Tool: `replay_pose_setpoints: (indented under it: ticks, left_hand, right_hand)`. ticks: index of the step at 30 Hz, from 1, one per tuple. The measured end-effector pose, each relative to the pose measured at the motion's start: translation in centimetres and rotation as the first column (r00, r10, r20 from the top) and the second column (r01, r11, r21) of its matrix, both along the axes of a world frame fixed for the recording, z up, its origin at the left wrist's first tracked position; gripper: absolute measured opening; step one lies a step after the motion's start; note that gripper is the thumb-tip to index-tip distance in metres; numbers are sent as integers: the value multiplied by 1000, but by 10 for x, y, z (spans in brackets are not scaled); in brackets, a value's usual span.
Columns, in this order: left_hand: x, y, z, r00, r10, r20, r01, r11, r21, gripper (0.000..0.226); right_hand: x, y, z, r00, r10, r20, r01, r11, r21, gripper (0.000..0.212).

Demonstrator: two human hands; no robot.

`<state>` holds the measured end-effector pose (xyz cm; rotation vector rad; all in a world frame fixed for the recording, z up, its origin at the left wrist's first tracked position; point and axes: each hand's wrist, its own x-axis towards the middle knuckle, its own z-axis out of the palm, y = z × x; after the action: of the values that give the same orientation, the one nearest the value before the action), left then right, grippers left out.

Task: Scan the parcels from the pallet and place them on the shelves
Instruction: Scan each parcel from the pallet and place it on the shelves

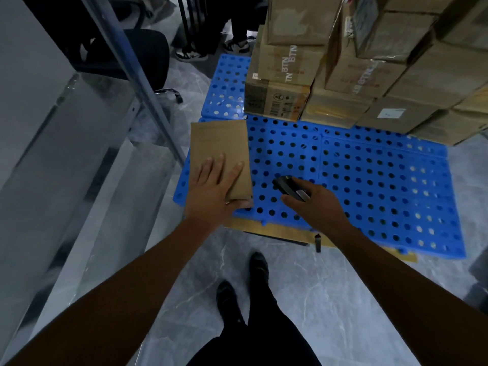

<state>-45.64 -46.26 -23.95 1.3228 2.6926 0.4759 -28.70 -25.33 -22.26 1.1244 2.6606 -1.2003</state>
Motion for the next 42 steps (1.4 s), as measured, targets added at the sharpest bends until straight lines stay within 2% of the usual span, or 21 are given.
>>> replay_pose_setpoints:
  ticks: [3, 8, 18, 22, 27, 31, 37, 42]
  left_hand:
    - [-3, -4, 0, 995, 37, 98, -47, 994, 100, 89]
    - [-7, -17, -8, 989, 53, 135, -87, 963, 254, 79]
    - [1, -35, -15, 953, 80, 291, -186, 916, 356, 78]
    - [12, -26, -14, 994, -6, 114, -31, 945, 325, 74]
    - [20, -8, -12, 990, -118, -80, 133, 962, 237, 71]
    - [21, 7, -6, 987, -151, -61, 158, 980, 120, 85]
    - [19, 38, 1, 989, -146, -33, 142, 986, -91, 105]
    - [30, 51, 0, 976, -195, -97, 190, 980, -58, 94]
  right_hand:
    - [-1, 4, 0, 999, -32, -4, 32, 999, -18, 70]
    - [-13, 8, 2, 1000, -9, 23, 9, 1000, -20, 68]
    - [-23, 3, -10, 995, 37, 91, -33, 998, -45, 68]
    - [-24, 1, -13, 994, 24, 105, -22, 999, -23, 66]
    - [-17, 7, -16, 992, -3, 125, 3, 1000, 3, 68]
    - [-7, 14, -20, 990, -39, 134, 40, 999, -9, 72]
    - [7, 23, -18, 993, -101, 68, 101, 995, -3, 71]
    - [24, 33, -17, 990, -125, 71, 126, 992, -14, 70]
